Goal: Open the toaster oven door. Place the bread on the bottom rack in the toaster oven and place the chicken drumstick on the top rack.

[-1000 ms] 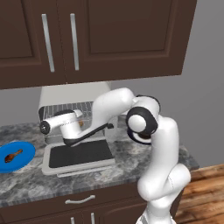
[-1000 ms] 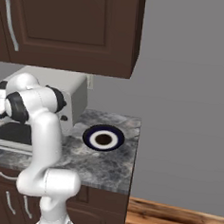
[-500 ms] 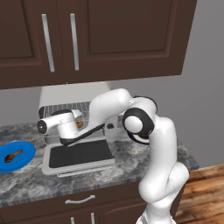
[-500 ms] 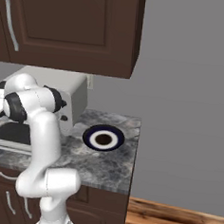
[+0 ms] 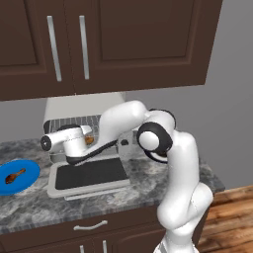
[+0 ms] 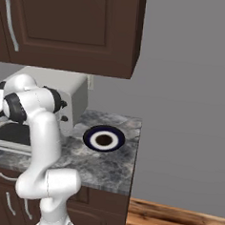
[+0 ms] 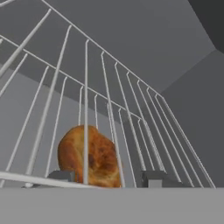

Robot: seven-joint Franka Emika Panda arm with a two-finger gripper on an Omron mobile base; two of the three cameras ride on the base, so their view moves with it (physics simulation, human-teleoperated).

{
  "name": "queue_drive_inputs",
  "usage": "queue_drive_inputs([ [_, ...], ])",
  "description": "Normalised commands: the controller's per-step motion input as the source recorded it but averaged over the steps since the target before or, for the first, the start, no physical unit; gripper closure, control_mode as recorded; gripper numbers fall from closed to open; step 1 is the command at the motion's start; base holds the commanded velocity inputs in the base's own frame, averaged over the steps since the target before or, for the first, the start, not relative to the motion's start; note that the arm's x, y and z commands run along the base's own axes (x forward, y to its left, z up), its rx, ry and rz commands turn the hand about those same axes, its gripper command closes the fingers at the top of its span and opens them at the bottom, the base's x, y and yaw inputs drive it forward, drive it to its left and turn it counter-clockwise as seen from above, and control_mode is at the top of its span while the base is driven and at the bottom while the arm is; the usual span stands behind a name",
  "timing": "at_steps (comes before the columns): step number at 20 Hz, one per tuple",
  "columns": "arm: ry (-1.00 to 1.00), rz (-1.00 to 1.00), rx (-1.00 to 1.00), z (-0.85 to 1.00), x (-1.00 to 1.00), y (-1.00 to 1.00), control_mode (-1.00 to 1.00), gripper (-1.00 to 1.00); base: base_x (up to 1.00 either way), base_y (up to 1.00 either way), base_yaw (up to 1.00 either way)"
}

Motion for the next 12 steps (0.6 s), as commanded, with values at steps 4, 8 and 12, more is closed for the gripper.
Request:
queue_drive_inputs([
  [4,0.05,-0.04,0.02,-0.3,0.01,0.03,-1.0,1.0,0.0,0.0,0.0],
  [8,0.08,-0.04,0.02,-0.28,0.0,0.07,-1.0,1.0,0.0,0.0,0.0],
  [12,0.11,-0.04,0.02,-0.28,0.0,0.07,-1.0,1.0,0.0,0.0,0.0],
])
